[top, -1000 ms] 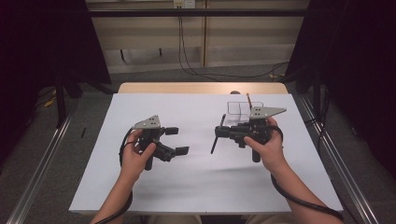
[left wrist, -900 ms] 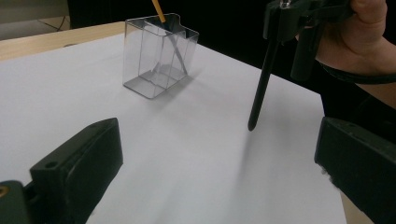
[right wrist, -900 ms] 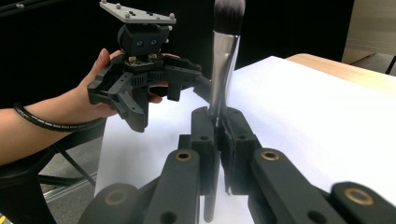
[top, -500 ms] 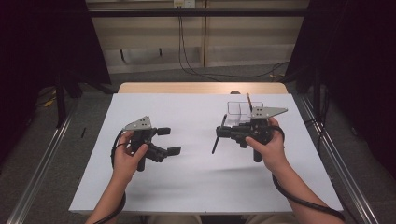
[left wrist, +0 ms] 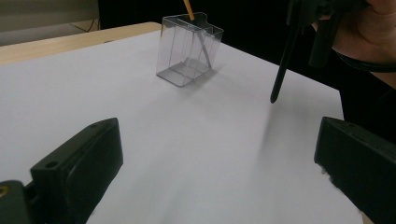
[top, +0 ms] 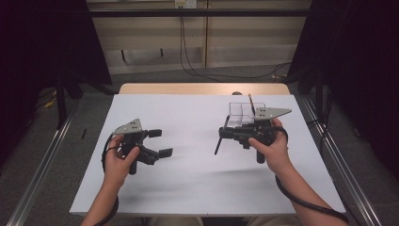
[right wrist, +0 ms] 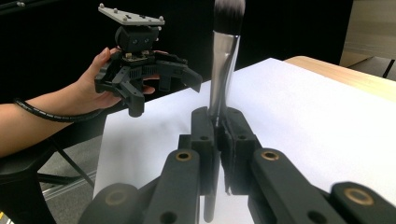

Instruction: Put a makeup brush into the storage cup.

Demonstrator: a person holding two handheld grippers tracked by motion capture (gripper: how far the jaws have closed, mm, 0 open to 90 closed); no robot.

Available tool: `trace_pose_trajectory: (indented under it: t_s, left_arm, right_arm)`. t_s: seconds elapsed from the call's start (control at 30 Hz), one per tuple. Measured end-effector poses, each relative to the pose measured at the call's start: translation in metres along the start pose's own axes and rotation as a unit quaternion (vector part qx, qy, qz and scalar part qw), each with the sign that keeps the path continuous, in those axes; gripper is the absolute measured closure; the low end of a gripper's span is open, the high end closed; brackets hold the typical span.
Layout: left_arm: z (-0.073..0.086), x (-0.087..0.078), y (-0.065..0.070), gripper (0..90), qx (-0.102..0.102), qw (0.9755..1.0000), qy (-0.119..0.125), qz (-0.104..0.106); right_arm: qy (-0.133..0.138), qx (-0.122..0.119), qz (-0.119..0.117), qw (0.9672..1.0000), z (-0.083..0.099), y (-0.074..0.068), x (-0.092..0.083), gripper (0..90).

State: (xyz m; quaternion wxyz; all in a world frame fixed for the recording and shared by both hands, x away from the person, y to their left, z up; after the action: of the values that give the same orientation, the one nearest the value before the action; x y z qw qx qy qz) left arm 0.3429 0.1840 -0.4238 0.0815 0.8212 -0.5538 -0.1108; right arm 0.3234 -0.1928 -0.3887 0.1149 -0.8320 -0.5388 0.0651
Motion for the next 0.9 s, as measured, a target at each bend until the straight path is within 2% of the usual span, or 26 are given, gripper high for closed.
trace_pose_trajectory:
  t_s: [0.17,0.47,0.9]
  left_arm:
    - [0.001,-0.011,-0.002,1.2,0.005,0.9999,-0.004,-0.013]
    - [0.005,-0.025,-0.006,1.3,0.005,0.9996,-0.007,-0.025]
    - [0.006,-0.039,-0.007,1.4,0.007,0.9992,-0.007,-0.040]
  right_arm:
    - [0.000,-0.002,0.000,1.0000,0.000,0.000,0.000,84.0]
    - [0.000,-0.005,-0.001,1.0000,-0.001,0.000,0.000,84.0]
    - [-0.001,-0.010,0.002,1.0000,-0.002,0.001,-0.003,84.0]
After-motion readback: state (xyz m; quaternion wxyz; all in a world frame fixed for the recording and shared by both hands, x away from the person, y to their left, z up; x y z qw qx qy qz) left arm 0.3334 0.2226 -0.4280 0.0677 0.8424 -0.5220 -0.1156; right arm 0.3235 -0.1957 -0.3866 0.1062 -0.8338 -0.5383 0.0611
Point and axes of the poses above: each handheld gripper's, and its own axes: x roughly forward along the jaws, z roughly out of its underside, y roughly to its right, the point moved 1 cm from there along x, roughly forward along the jaws, and after that the axes turned 15 degrees about y, right-handed, at the moved point
